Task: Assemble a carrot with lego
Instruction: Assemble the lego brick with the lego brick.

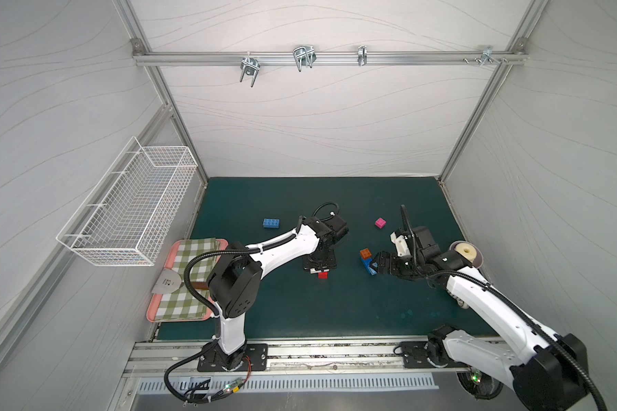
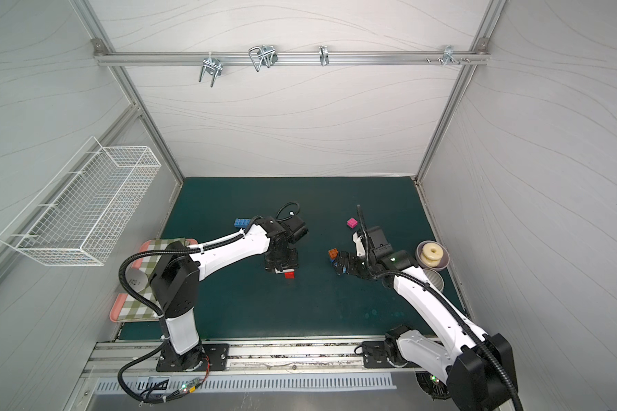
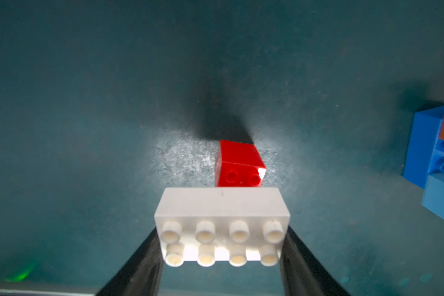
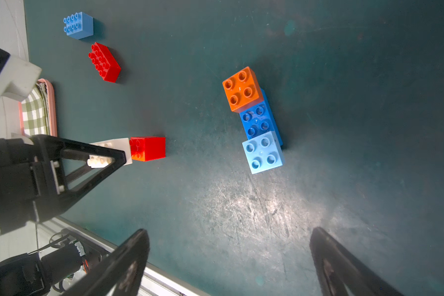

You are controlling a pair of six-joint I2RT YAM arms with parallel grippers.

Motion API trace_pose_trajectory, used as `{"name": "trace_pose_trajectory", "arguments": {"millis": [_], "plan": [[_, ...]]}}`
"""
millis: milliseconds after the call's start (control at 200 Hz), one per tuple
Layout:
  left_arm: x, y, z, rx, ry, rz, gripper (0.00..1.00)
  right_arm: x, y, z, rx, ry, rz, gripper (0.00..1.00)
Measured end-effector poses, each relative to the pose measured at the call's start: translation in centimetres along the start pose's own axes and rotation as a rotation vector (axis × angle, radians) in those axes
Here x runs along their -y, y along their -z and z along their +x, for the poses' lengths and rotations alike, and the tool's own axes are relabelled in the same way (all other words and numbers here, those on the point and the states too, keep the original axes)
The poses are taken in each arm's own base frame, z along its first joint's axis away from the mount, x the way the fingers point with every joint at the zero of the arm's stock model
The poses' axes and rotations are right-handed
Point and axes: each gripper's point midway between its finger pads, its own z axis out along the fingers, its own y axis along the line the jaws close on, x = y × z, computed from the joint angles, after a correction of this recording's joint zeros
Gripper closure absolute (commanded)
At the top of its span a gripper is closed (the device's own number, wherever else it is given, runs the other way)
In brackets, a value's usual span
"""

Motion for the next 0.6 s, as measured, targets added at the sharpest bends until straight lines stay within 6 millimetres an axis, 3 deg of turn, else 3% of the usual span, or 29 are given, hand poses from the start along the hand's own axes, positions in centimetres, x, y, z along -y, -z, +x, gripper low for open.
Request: {"name": "trace_pose_trajectory", "arguments": {"millis": [600], "plan": [[1.2, -1.3, -0.3, 0.002, -0.107, 0.033, 0.59, 0.0, 0.1, -0.1, 0.002, -0.011, -0.006, 0.01]]}}
